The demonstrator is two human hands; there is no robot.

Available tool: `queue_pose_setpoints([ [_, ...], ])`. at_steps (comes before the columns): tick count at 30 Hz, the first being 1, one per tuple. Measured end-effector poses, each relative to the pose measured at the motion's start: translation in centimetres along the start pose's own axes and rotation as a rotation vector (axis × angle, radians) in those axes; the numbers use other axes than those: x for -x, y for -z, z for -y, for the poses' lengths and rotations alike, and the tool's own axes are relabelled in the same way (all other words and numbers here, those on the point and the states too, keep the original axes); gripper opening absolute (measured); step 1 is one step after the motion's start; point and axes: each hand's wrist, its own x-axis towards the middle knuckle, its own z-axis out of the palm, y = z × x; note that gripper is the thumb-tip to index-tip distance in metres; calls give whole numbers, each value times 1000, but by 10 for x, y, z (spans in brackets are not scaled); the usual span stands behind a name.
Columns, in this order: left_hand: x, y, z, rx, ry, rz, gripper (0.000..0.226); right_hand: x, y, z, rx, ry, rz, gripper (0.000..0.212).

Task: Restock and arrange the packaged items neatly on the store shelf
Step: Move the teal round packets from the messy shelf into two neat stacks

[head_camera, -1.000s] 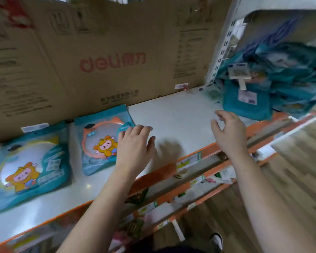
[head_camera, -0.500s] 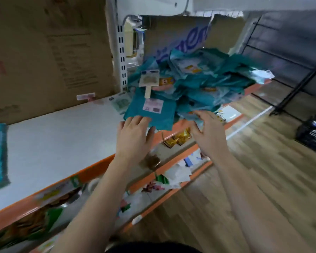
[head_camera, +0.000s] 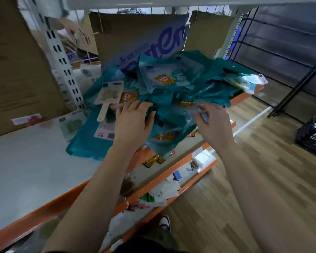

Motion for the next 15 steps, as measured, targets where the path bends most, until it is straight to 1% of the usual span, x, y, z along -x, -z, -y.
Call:
queue_pose_setpoints([
  [4, -49, -23, -3, 16, 56, -32, 33, -57, -9, -29, 23, 49, 22, 25],
  [8, -87, -39, -5, 19, 88, -68, 30, -115, -20, -47, 47, 41, 65, 25],
  [12, -111, -47, 0, 16, 107, -121, 28, -162, -35, -52, 97, 80, 152, 38],
  [15, -121, -51, 3, -11, 144, -118, 28, -195, -50, -51, 197, 107, 242, 37],
])
